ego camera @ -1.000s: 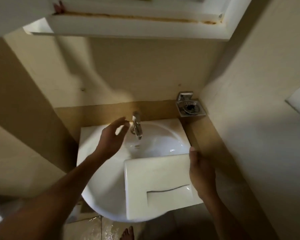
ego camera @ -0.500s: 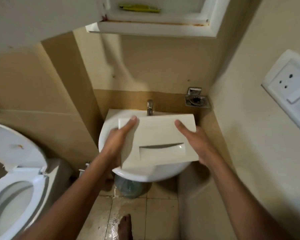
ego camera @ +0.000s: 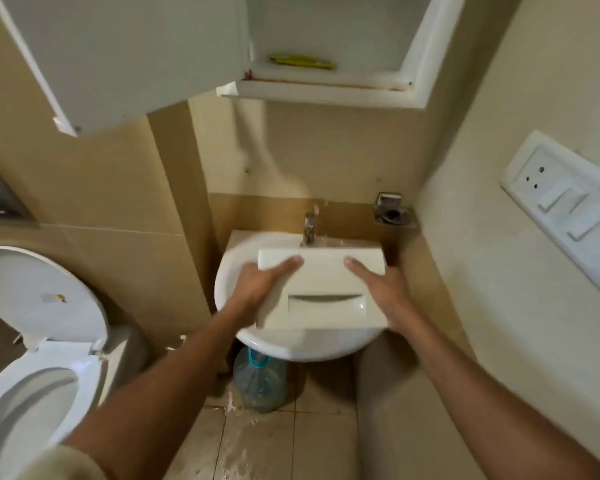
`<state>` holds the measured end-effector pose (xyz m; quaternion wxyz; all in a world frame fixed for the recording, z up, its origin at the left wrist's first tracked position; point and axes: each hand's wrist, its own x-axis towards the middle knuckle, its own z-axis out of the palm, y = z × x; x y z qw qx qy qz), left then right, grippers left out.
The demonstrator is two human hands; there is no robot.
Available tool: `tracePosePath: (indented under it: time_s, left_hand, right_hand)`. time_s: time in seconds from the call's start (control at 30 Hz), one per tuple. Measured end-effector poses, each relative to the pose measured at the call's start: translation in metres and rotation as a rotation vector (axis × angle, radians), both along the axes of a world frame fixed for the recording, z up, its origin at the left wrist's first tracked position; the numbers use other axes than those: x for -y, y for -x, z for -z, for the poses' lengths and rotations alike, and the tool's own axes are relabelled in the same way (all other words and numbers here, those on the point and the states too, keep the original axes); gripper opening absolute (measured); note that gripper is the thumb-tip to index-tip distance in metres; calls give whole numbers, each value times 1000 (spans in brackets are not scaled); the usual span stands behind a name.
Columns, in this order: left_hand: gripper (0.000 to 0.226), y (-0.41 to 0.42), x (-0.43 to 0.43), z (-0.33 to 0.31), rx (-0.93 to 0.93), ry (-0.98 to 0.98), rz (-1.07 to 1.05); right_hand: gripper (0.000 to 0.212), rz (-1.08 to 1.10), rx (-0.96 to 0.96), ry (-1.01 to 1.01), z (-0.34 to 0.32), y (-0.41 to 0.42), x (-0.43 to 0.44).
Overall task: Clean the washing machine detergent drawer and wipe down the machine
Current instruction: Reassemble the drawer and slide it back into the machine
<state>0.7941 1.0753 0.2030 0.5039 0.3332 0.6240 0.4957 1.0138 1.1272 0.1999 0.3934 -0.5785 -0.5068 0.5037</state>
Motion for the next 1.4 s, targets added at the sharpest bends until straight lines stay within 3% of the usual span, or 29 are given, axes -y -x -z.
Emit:
tracePosePath:
  time_s: [0.1, 0.23, 0.33, 0.43, 0.53, 0.57, 0.63, 0.7, 0.73, 0.83, 0.93, 1.0, 1.07, 1.17, 1.27, 1.33, 1.37, 1.4]
  left_hand:
    - [57, 10, 7, 30, 71, 25, 25]
    - [51, 15, 0, -21, 50, -122, 118]
    - [36, 9, 3, -107, -47, -389, 126]
    - [34, 7, 17, -192, -135, -800, 146]
    - [29, 10, 16, -203, -228, -1024, 148]
    - [30, 11, 9, -180, -228, -946, 115]
    - [36, 11, -1, -109, -175, -515, 63]
    - [46, 13, 11, -28, -59, -80, 91]
    - [54, 15, 17, 4, -15, -1, 116]
    - [70, 17, 25, 29, 1, 1, 119]
    - [50, 14, 16, -11, 43, -82, 78]
    - [29, 7, 15, -68, -2, -187, 55]
    - [23, 2, 21, -133, -97, -398, 41]
    - [26, -1, 42, -224, -162, -868, 97]
    - [20, 1, 41, -230, -201, -1158, 132]
    - [24, 3, 23, -170, -204, -910, 68]
    - [27, 4, 18, -127, -193, -656, 35]
    - [33, 6, 21, -81, -148, -381, 29]
  right_hand:
    - [57, -64, 33, 63, 21, -3, 12]
    - [52, 8, -9, -132, -34, -1, 11]
    - [32, 60, -130, -406, -108, -1, 15]
    - [20, 79, -272, -748, -182, -5, 30]
    - [10, 124, -378, -978, -185, 1, 31]
    - [8, 138, -363, -938, -164, 6, 25]
    - [17, 159, -170, -585, -97, 15, 14]
    - [51, 96, -19, -89, -23, 16, 26]
    - [62, 49, -3, 38, 4, 11, 33]
    - [61, -9, 20, 71, 22, 3, 40]
    - [58, 23, 0, -35, -20, 4, 29]
    - [45, 33, -85, -200, -69, 4, 23]
    - [34, 40, -149, -411, -131, 0, 26]
    - [16, 70, -249, -810, -218, -7, 44]
    - [10, 91, -374, -1132, -220, -2, 47]
    - [12, 131, -327, -910, -164, 10, 32]
    - [7, 127, -234, -670, -121, 14, 24]
    - [17, 99, -115, -387, -75, 15, 23]
